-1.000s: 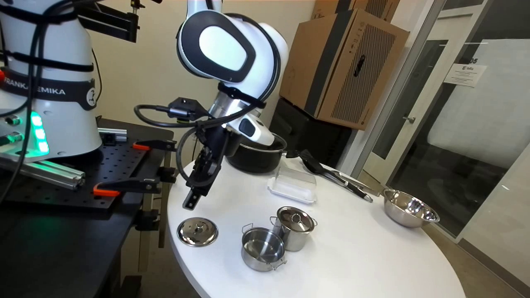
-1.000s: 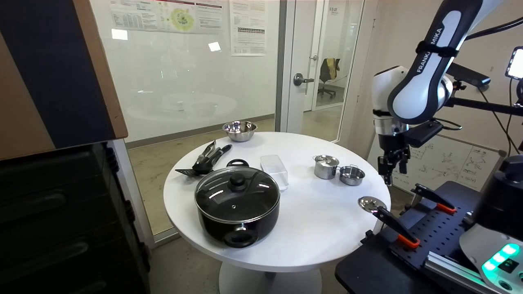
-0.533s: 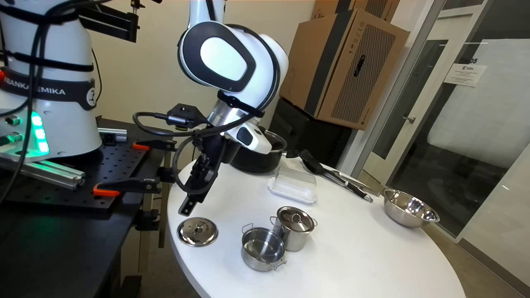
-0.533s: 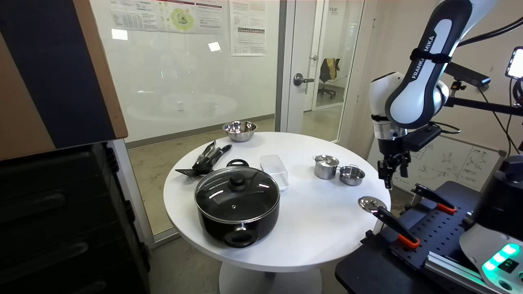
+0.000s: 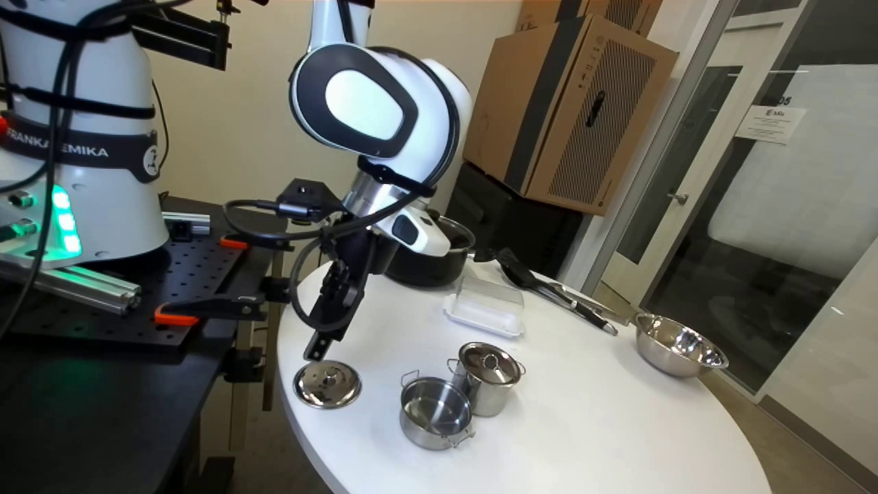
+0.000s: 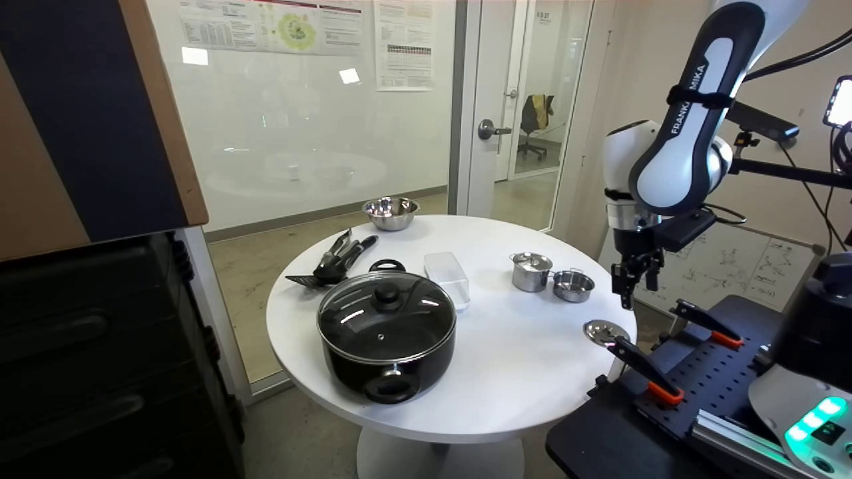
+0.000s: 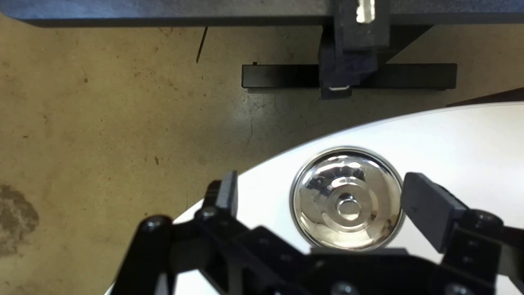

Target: Take the lid and cover the smaller pot

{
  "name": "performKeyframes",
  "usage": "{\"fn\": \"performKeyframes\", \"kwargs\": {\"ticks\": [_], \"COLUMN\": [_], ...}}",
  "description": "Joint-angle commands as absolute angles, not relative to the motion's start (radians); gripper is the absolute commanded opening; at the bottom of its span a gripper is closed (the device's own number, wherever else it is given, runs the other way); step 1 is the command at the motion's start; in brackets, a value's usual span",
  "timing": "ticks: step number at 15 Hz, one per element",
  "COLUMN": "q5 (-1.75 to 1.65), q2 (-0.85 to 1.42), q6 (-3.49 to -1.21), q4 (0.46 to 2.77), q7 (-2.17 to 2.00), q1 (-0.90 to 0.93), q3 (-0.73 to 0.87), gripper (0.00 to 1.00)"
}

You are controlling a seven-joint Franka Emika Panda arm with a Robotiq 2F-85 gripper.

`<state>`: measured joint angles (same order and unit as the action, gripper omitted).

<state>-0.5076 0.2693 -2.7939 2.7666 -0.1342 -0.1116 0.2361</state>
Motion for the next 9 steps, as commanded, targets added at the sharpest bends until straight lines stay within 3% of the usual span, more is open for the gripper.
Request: {"fn": "performKeyframes", "kwargs": {"ticks": [1, 9], "q5": [-0.498, -0.424], "q2": [0.344, 0.458], "q6": [-2.882, -2.985], "q4": [2.755, 2.721], "q7": [-0.124, -0.092], "q1": [-0.073, -0.013], "q3": [0.265, 0.289], "gripper": [1.0, 1.0]}}
